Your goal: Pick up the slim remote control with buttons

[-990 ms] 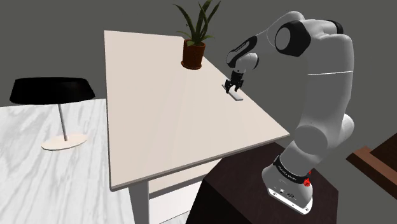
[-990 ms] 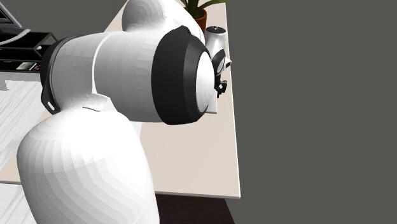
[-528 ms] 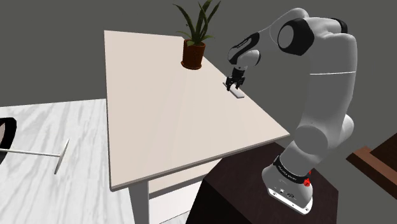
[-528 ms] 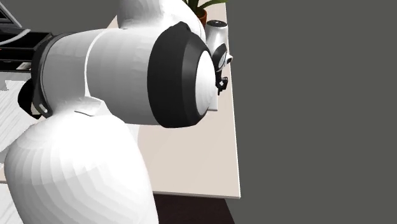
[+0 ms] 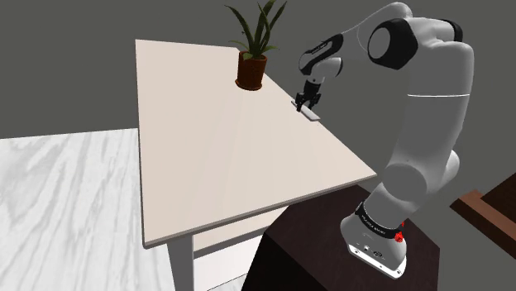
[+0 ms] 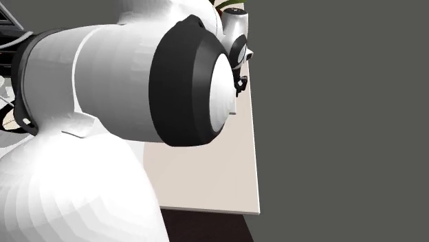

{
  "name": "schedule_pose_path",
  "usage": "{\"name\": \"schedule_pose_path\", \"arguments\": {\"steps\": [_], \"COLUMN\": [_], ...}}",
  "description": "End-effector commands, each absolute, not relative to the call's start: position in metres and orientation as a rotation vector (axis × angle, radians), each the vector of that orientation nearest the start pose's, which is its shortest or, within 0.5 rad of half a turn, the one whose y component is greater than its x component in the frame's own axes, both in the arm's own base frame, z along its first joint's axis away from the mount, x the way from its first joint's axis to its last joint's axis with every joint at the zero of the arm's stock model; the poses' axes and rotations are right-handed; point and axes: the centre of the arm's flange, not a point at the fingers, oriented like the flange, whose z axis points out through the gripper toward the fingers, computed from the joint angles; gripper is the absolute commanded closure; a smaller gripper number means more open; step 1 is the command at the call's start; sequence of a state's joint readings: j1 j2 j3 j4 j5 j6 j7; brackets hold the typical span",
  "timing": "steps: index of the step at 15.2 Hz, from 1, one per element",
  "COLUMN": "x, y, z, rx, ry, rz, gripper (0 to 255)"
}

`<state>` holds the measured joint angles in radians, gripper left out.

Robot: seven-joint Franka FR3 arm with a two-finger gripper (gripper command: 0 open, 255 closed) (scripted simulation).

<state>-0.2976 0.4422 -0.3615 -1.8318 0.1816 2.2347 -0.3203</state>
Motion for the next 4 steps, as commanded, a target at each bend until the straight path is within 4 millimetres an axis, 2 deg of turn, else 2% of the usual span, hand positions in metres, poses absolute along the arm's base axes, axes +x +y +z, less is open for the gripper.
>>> {"name": "schedule_pose_path", "arguments": {"steps": [1,4], "x": [0.5197,0.5197], "y": [-0.3743,-0.3743], "z": [0.3165,0.3225], "rx": [-3.078,-3.078], "ry": [0.657,0.657], "rz": [0.015,0.015], "gripper": [255,255]}}
